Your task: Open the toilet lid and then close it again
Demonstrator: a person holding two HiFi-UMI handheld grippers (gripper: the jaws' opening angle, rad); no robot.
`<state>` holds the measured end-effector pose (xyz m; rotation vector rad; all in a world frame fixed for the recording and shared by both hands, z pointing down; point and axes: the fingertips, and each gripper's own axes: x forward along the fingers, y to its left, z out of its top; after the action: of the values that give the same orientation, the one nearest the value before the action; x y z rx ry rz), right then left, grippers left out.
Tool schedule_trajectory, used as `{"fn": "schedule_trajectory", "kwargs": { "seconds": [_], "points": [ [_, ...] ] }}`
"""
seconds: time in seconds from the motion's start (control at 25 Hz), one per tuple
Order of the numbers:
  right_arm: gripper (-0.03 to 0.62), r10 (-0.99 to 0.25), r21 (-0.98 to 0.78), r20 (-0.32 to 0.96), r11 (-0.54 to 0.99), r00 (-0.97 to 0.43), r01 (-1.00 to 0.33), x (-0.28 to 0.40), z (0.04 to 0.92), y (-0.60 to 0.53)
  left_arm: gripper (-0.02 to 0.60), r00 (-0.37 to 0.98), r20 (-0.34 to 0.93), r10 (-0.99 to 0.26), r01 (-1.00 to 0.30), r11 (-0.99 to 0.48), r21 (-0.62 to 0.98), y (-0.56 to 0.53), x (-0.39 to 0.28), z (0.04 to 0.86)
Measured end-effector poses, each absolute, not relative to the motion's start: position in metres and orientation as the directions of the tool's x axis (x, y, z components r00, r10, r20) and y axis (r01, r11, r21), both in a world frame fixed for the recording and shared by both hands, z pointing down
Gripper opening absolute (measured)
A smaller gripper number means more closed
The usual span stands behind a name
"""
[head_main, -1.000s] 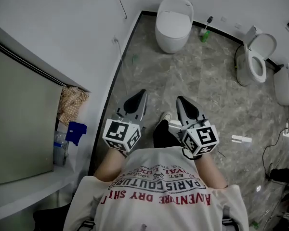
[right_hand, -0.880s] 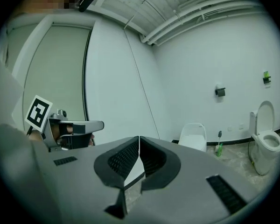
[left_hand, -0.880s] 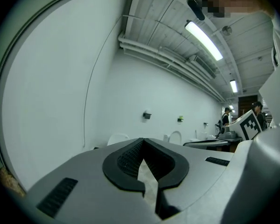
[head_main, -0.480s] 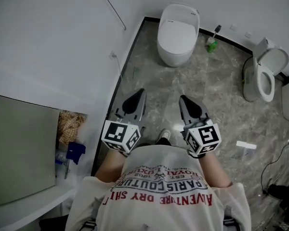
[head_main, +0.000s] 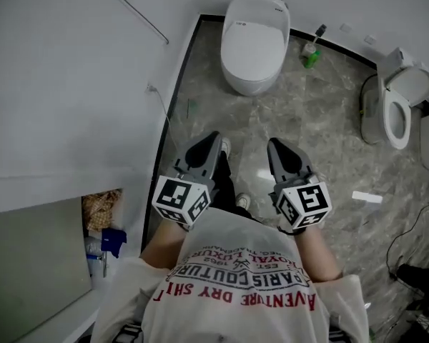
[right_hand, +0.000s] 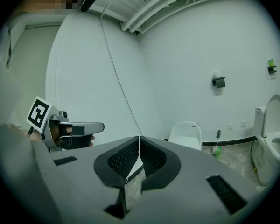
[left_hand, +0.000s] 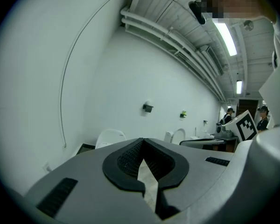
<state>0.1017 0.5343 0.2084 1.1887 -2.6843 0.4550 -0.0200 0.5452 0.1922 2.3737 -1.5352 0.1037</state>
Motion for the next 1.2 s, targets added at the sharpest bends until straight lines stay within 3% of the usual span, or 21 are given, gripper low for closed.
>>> {"fn": "schedule_trajectory", "kwargs": {
  "seconds": [0.64, 0.96, 1.2],
  "points": [
    [0.015, -0.773, -0.208, 0.337, 0.496, -0.538, -0.843, 0.044, 0.246, 0.240, 0.008, 0.605, 0.239, -0.759, -0.792, -0.542, 0.283, 0.225, -0.051, 0.228],
    [0.015, -0.724, -0.215, 0.413, 0.512, -0.553, -0.831, 0.037, 0.298, 0.161, 0.008, 0.647, 0.339, -0.683, -0.762, -0.563, 0.320, 0.160, -0.051, 0.305],
    [0.015, -0.657, -0.235, 0.479, 0.544, -0.583, -0.806, 0.037, 0.387, 0.128, 0.008, 0.644, 0.396, -0.655, -0.764, -0.580, 0.282, 0.137, -0.039, 0.390]
  ]
}}
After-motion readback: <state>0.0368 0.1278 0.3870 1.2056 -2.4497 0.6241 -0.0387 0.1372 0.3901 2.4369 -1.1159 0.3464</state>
